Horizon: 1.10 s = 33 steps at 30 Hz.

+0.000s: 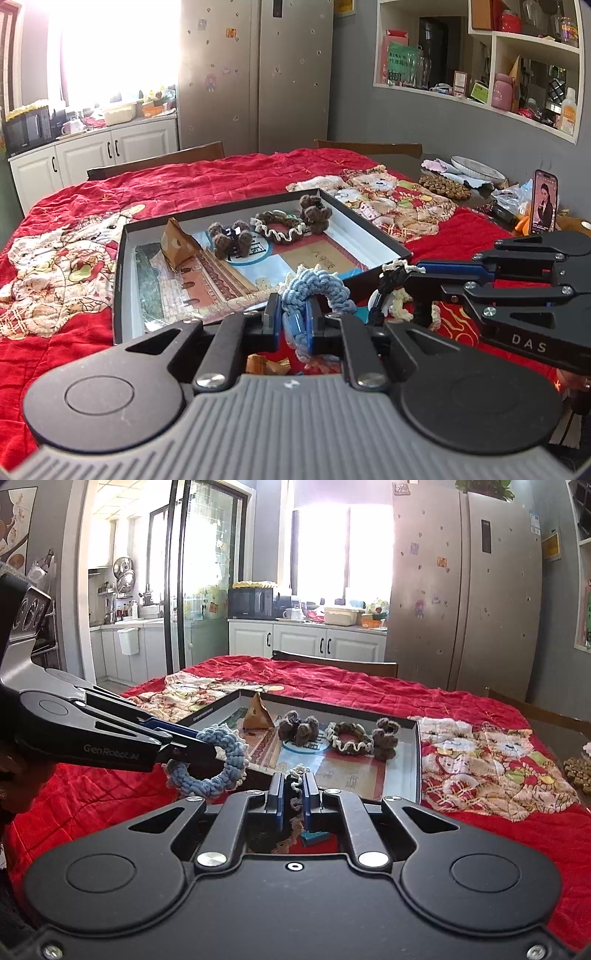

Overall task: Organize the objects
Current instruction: 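Lift and carry both scrunchies toward the black box with both grippers, then lower the blue scrunchie and black lace scrunchie into the box and open both grippers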

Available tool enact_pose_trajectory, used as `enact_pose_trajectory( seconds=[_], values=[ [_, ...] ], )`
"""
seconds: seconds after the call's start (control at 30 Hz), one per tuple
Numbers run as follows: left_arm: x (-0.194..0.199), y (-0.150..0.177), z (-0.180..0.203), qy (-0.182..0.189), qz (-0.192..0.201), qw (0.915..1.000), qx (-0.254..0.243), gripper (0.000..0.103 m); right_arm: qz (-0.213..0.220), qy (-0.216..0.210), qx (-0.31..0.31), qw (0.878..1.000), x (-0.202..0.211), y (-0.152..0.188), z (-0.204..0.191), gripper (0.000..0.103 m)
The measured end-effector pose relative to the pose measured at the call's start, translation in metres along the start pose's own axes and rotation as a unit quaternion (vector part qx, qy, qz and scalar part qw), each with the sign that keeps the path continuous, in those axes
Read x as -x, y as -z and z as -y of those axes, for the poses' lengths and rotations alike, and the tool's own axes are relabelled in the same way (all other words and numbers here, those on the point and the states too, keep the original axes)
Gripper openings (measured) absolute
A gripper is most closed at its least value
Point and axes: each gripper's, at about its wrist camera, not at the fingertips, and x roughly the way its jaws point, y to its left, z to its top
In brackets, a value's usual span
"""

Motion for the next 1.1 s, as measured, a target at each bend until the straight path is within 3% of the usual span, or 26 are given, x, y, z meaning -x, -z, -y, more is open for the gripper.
enact_pose_trajectory(
  seconds=[0.73,1.1],
  values=[
    [0.017,-0.018,-0.021,-0.025,0.040,0.9987,0.020,0.015,0.037,0.011,0.016,0.999,0.005,-0.031,-0.001,0.010],
    [0.018,-0.032,-0.034,-0.042,0.056,0.9972,0.027,0.015,0.035,0.015,0.011,0.999,-0.010,-0.040,0.003,0.010]
  ],
)
